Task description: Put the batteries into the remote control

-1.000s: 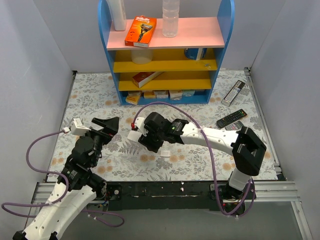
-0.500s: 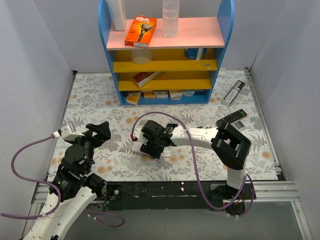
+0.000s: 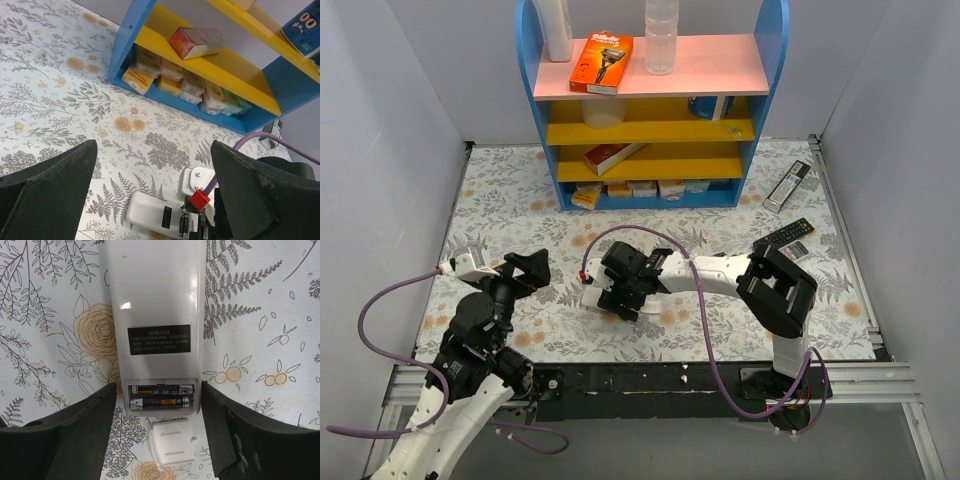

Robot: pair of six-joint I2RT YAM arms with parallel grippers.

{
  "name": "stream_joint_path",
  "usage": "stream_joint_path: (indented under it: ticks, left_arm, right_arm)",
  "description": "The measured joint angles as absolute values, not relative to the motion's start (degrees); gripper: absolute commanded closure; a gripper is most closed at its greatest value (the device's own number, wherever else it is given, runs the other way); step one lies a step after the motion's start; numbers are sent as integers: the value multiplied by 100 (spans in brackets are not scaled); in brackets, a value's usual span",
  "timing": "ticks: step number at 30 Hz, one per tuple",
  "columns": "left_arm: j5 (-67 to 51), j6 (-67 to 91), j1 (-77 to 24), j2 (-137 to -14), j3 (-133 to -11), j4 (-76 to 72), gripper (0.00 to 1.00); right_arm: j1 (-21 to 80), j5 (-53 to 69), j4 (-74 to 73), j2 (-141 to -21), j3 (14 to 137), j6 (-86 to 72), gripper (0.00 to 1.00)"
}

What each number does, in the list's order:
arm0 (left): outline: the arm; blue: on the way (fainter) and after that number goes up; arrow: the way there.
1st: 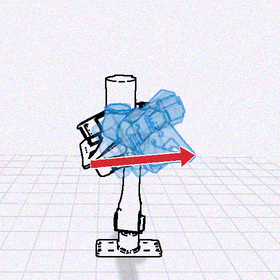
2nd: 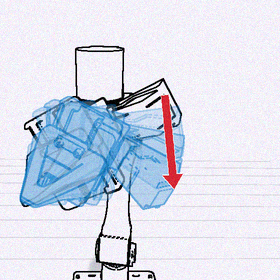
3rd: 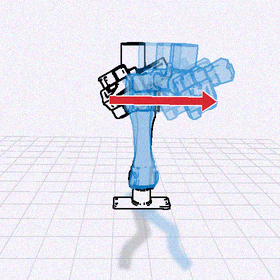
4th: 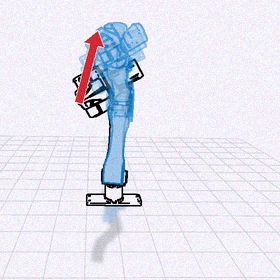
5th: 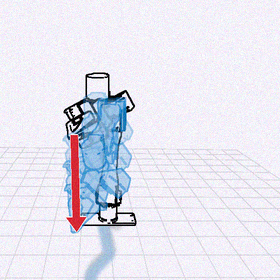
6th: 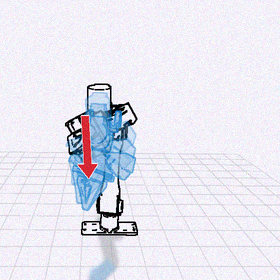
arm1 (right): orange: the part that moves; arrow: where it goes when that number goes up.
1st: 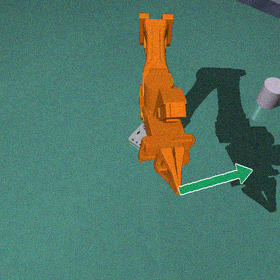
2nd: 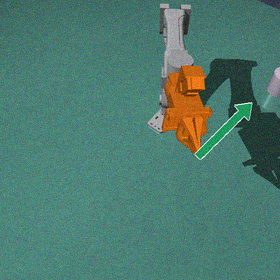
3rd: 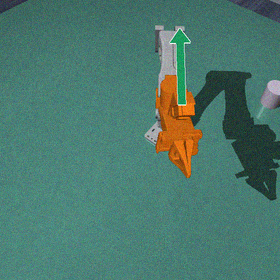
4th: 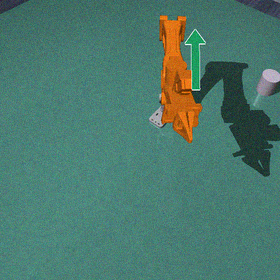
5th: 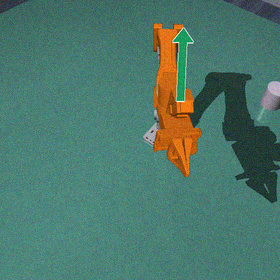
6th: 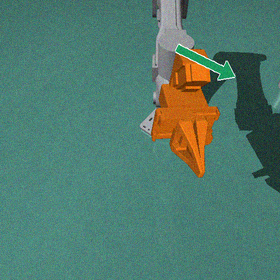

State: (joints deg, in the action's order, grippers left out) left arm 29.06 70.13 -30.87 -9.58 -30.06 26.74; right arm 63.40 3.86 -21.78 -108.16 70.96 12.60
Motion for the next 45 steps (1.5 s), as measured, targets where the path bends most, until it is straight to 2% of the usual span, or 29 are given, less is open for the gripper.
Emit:
stream_joint_path:
  ticks: [3,10,13,14,16,17,20,26,41,45]
  left_arm:
    - [2783,7011,-3087,-982,-2969,2620,2]
    - [2449,7017,-3085,-1146,-2873,2390,2]
    - [2283,7028,-3087,-1267,-2797,2276,2]
    - [2178,7028,-3087,-1321,-2753,2206,2]
    - [2038,7022,-3087,-1372,-2705,2130,2]
    - [1964,7013,-3087,-1389,-2672,2067,2]
    - [1706,6989,-3087,-1409,-2567,1879,2]
    - [1404,6930,-3087,-1564,-2510,1603,2]
    - [1199,6814,-3087,-1662,-2510,1452,2]
    - [1133,6792,-3087,-1662,-2510,1452,2]
  right_arm:
    - [6340,388,-2147,-10816,7091,1258,20]
    - [6340,360,-2156,-10567,6928,1184,23]
    - [6337,305,-2261,-10116,6755,1129,32]
    - [6337,290,-2311,-9911,6689,1092,41]
    - [6335,268,-2405,-9647,6637,1079,52]
    - [6333,268,-2410,-9537,6598,1074,61]
    - [6324,255,-2456,-9389,6449,1057,72]
    - [6307,259,-2692,-9487,6202,1046,82]
    - [6300,303,-2670,-10068,6246,1166,89]
    - [6298,305,-2661,-10090,6265,1214,99]
